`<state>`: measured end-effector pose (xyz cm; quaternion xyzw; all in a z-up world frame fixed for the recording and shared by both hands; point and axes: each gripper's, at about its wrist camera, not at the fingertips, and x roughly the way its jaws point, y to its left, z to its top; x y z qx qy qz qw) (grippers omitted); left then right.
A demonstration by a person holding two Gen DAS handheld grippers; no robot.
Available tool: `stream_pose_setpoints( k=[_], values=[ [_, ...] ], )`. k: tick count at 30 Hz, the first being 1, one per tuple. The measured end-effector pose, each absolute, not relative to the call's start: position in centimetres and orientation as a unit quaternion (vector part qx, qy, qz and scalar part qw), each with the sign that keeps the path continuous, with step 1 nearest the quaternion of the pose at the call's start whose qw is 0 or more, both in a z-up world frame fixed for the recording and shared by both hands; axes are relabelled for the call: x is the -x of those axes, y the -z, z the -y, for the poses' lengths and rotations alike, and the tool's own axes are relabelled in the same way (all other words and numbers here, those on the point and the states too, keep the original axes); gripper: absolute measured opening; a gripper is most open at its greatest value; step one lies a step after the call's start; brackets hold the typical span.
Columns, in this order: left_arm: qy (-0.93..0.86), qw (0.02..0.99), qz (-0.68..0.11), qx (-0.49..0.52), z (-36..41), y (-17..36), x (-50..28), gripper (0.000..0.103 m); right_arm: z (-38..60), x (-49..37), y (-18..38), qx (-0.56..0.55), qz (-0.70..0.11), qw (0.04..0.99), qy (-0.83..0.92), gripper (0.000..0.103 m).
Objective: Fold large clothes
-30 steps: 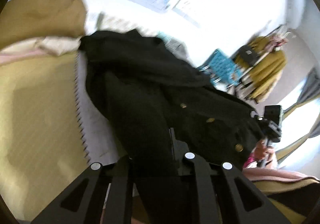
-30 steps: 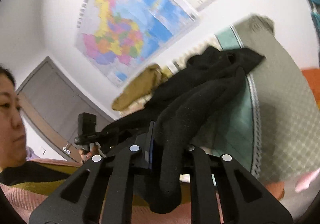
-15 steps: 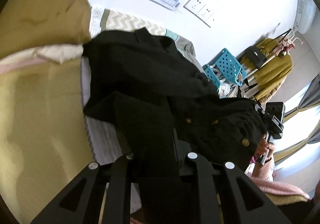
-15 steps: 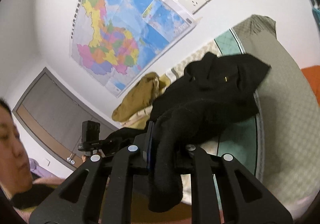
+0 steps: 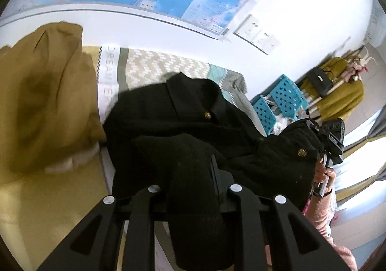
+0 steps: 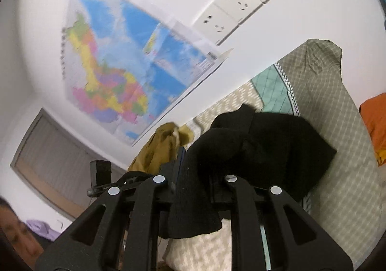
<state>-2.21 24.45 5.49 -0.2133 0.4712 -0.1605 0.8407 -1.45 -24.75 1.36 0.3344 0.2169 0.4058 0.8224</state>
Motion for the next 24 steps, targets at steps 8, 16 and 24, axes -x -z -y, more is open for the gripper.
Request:
stream_pose_setpoints(
  k=[8, 16, 24],
  values=[
    [0.124, 0.809, -0.515, 0.256, -27.1, -2.8, -7.0, 0.021, 23.9, -7.9, -0.4, -0.375, -0.282, 0.807, -0.358, 0.016],
    [0.088, 0.769, -0.56, 0.296, -28.7, 2.0, -12.5, 0.027, 22.9, -14.8, 2.5, -0.391, -0.353, 0.798, -0.294, 0.03],
    [0.159, 0.754, -0.493, 0.404, -30.6, 2.3, -11.1, 0.055, 22.7, -12.7, 0.9, -0.335, -0.317, 0.841, -0.283, 0.084]
  ],
)
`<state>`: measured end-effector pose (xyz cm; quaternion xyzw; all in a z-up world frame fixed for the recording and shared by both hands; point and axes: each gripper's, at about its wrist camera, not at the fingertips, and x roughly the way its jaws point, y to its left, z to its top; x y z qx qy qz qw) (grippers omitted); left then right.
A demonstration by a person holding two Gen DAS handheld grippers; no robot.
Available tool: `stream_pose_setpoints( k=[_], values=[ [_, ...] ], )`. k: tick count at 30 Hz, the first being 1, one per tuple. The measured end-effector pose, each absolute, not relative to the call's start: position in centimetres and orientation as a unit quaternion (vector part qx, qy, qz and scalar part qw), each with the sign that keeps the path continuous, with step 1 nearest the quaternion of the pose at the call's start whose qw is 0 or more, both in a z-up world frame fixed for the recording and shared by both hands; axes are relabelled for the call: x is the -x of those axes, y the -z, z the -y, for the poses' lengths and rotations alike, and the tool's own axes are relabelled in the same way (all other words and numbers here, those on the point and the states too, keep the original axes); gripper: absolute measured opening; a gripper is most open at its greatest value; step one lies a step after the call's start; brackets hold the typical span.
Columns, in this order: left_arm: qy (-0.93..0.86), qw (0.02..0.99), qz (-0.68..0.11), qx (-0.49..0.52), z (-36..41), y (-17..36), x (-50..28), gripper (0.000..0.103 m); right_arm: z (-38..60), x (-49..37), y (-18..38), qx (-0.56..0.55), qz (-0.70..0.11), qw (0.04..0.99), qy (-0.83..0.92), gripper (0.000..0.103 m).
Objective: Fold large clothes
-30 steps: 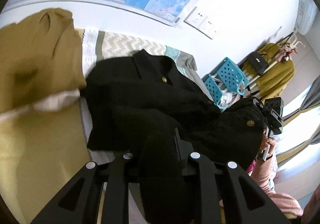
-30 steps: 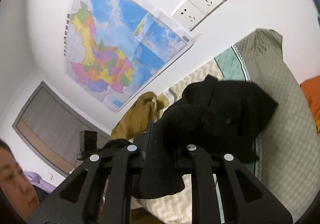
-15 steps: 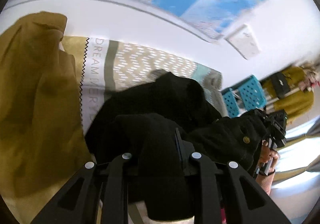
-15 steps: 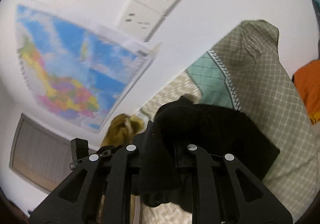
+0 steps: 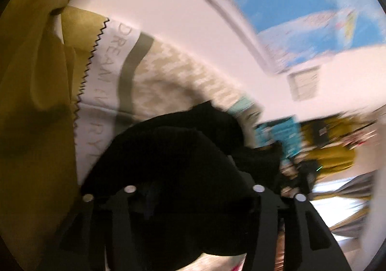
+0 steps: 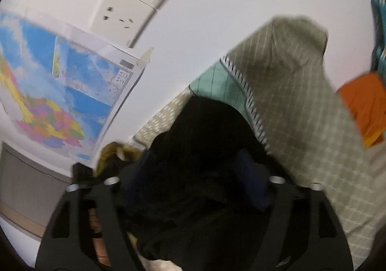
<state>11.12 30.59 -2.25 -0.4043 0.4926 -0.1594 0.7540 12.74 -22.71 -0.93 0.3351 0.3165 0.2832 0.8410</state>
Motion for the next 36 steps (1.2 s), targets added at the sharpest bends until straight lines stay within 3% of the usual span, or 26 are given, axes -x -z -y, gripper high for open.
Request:
stream_pose_setpoints(
  k=[4, 10, 15, 18, 21, 22, 24, 25, 26, 27, 32, 34, 36],
  values=[
    [0.168, 0.769, -0.471, 0.399, -29.6, 2.3, -9.4, 0.067, 21.8, -10.5, -0.2, -0.277, -0.291, 0.87, -0.286, 0.084],
    [0.181, 0.793, -0.424, 0.398, -29.2, 0.9, -7.9, 0.073, 15.0, -7.5, -0.5, -0.089, -0.286, 0.909, -0.289, 0.086],
    [0.19, 0.84, -0.435, 0.263, -24.1, -1.2, -6.9, 0.075, 10.8, -8.5, 1.3, -0.019, -0.309, 0.907, -0.286, 0.087],
    [0.202, 0.856, -0.447, 0.164, -19.7, -1.5, -6.8, 0.082, 9.5, -9.8, 2.4, 0.002, -0.328, 0.903, -0.277, 0.076],
    [0.21, 0.849, -0.476, 0.092, -15.8, 0.1, -7.9, 0.082, 8.8, -10.5, 3.1, 0.018, -0.341, 0.9, -0.272, 0.048],
    [0.21, 0.847, -0.481, 0.081, -15.3, 0.5, -8.2, 0.079, 8.5, -10.3, 3.1, 0.03, -0.336, 0.902, -0.27, 0.035],
    [0.205, 0.844, -0.491, 0.062, -14.0, 1.8, -9.3, 0.049, 8.6, -9.7, 2.7, 0.035, -0.321, 0.908, -0.266, 0.023],
    [0.195, 0.843, -0.498, 0.058, -13.6, 2.1, -10.0, 0.027, 8.7, -9.3, 2.2, 0.031, -0.312, 0.911, -0.268, 0.016],
    [0.186, 0.845, -0.498, 0.055, -13.4, 2.2, -10.4, 0.016, 9.2, -8.8, 1.3, 0.015, -0.299, 0.914, -0.275, 0.014],
    [0.175, 0.853, -0.489, 0.049, -13.5, 1.8, -10.9, 0.011, 9.6, -8.5, 0.5, 0.002, -0.287, 0.916, -0.28, 0.013],
    [0.164, 0.893, -0.412, 0.079, -15.6, -2.4, -11.2, 0.008, 11.7, -6.0, -4.7, -0.036, -0.177, 0.943, -0.278, 0.012],
    [0.158, 0.9, -0.399, 0.078, -16.0, -3.1, -11.5, 0.009, 11.3, -7.3, -5.0, -0.041, -0.175, 0.945, -0.272, 0.012],
    [0.132, 0.898, -0.415, 0.058, -15.9, -1.9, -12.3, 0.013, 10.4, -10.3, -3.7, -0.046, -0.222, 0.936, -0.27, 0.013]
  ],
)
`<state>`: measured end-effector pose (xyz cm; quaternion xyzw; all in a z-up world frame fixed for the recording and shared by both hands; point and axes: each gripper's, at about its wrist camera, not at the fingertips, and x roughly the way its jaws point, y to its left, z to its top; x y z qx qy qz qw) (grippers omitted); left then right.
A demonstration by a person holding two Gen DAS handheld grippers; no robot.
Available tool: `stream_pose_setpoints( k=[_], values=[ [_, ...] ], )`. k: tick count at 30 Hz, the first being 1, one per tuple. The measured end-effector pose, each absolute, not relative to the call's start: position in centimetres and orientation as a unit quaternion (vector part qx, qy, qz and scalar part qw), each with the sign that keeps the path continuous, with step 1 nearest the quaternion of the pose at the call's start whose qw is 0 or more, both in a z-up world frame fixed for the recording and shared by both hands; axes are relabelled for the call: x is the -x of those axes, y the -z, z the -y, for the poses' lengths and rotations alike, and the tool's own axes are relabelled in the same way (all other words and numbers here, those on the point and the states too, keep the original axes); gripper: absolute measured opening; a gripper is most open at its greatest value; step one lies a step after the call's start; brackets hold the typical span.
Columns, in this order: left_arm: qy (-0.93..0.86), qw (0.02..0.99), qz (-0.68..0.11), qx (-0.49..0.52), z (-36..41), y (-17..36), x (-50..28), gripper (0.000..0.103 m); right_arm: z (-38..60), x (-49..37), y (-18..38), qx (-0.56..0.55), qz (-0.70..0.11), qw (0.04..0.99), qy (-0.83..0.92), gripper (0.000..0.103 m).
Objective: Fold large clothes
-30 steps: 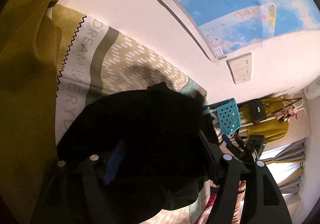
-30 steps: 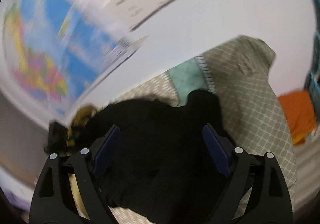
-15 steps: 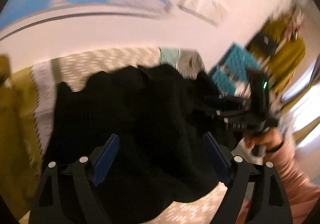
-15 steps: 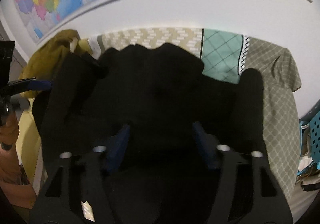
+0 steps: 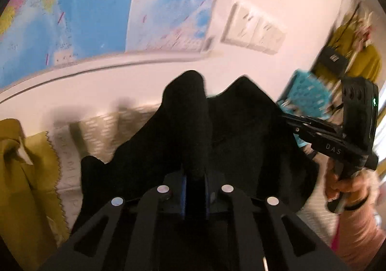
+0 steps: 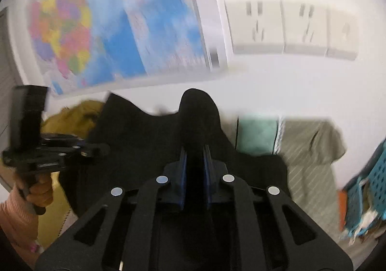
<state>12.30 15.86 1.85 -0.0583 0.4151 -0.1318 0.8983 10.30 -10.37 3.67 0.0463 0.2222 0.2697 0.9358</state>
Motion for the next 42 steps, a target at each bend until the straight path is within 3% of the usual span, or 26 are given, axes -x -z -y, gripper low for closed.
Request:
stream_pose_setpoints(
  k=[3, 4, 8, 10, 12, 16, 22, 24, 25, 26, 29, 33, 40, 42],
  values=[
    [0.097, 0.873, -0.476, 0.04, -15.9, 2.6, -14.2, 0.019, 8.9, -13.8, -0.4, -0.043, -0.299, 0.917, -0.259, 0.026],
    [0.085, 0.864, -0.494, 0.039, -16.2, 4.1, -14.6, 0.025, 8.5, -14.4, 0.5, -0.039, -0.323, 0.911, -0.253, 0.034],
    [0.075, 0.863, -0.497, 0.055, -17.2, 5.0, -14.2, 0.046, 10.8, -12.0, 0.0, -0.06, -0.293, 0.919, -0.256, 0.069],
    [0.07, 0.875, -0.476, 0.054, -17.8, 3.8, -13.2, 0.054, 13.1, -9.5, -1.0, -0.072, -0.258, 0.927, -0.261, 0.07],
    [0.066, 0.887, -0.455, 0.052, -18.3, 2.5, -11.7, 0.056, 16.1, -6.8, -1.4, -0.09, -0.231, 0.934, -0.258, 0.079],
    [0.056, 0.906, -0.419, 0.03, -18.8, 0.8, -7.6, 0.067, 19.9, -2.8, 1.1, -0.104, -0.237, 0.935, -0.243, 0.088],
    [0.044, 0.902, -0.427, 0.035, -20.8, 2.5, -2.7, 0.068, 21.4, -1.9, 8.1, -0.16, -0.291, 0.911, -0.243, 0.091],
    [0.045, 0.897, -0.437, 0.049, -21.2, 3.7, -1.9, 0.068, 21.0, -2.0, 8.9, -0.173, -0.281, 0.909, -0.255, 0.078],
    [0.041, 0.897, -0.437, 0.047, -21.3, 4.2, -1.8, 0.068, 20.3, -2.1, 8.7, -0.162, -0.271, 0.91, -0.267, 0.049],
    [0.039, 0.898, -0.436, 0.046, -20.9, 4.5, -1.6, 0.068, 19.6, -2.2, 8.0, -0.146, -0.265, 0.911, -0.279, 0.03],
    [0.032, 0.896, -0.44, 0.048, -21.0, 4.9, -1.7, 0.068, 19.9, -1.0, 5.0, -0.122, -0.233, 0.928, -0.262, 0.014],
    [0.024, 0.89, -0.452, 0.058, -21.8, 5.9, -2.0, 0.067, 23.5, 1.2, 0.9, -0.135, -0.166, 0.952, -0.217, 0.001],
    [0.014, 0.894, -0.446, 0.046, -21.7, 5.6, -1.1, 0.066, 24.6, -2.9, 6.8, -0.193, -0.263, 0.926, -0.191, 0.003],
    [0.017, 0.899, -0.437, 0.029, -21.3, 4.9, -0.1, 0.066, 24.9, -2.5, 6.6, -0.208, -0.259, 0.926, -0.183, 0.01]
  ],
)
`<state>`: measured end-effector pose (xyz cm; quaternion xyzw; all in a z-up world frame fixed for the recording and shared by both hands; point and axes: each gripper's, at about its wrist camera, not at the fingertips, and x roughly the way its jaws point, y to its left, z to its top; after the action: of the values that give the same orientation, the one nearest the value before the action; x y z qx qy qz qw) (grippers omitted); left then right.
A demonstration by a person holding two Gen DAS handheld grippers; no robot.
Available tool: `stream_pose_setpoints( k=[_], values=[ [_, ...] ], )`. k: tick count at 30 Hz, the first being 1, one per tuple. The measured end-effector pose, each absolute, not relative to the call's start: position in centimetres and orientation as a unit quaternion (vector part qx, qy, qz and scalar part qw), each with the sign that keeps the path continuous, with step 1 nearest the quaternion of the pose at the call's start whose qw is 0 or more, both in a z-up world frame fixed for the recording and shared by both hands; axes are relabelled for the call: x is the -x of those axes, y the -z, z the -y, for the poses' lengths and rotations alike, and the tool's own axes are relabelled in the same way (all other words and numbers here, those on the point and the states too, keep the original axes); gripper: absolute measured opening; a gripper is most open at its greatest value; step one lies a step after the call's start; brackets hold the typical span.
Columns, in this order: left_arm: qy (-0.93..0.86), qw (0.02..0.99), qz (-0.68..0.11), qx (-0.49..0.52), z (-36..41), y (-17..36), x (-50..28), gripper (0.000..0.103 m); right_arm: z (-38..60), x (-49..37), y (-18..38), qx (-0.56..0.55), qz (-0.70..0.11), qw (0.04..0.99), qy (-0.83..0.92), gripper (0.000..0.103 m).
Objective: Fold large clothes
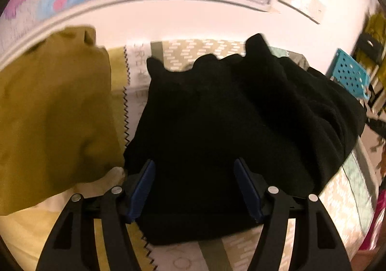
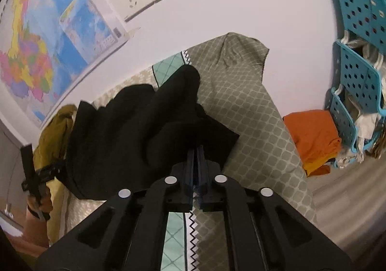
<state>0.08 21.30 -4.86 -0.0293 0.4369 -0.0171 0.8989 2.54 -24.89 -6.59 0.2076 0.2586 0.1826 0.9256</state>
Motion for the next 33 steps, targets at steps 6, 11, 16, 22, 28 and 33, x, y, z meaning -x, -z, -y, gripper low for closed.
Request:
stream_pose_setpoints(
  k=[6, 11, 16, 22, 28, 33],
  values=[
    [0.045, 0.913, -0.406, 0.015, -20.8, 2.8, 3.7, 0.066, 24.6, 2.1, 3.0, -0.187, -0.175, 0.95, -0.178, 0.061],
    [0.061, 0.903, -0.425, -0.015, -18.2, 4.3, 3.1, 0.074, 19.2, 2.7, 2.4, -0.113, -0.173, 0.949, -0.239, 0.068],
    [0.044, 0.896, -0.442, -0.003, -18.0, 6.1, 0.4, 0.049, 15.3, 0.2, 4.5, -0.086, -0.216, 0.937, -0.261, 0.07],
    [0.02, 0.904, -0.428, -0.005, -18.4, 3.6, 0.9, 0.006, 14.9, -0.8, 4.7, -0.092, -0.227, 0.933, -0.263, 0.072],
    [-0.046, 0.903, -0.426, -0.03, -20.0, 2.4, 1.4, 0.0, 14.7, -0.6, 4.7, -0.088, -0.226, 0.933, -0.265, 0.072],
    [-0.046, 0.892, -0.449, -0.005, -21.2, 4.6, 1.9, 0.0, 14.5, -1.1, 5.1, -0.086, -0.233, 0.932, -0.263, 0.073]
  ],
)
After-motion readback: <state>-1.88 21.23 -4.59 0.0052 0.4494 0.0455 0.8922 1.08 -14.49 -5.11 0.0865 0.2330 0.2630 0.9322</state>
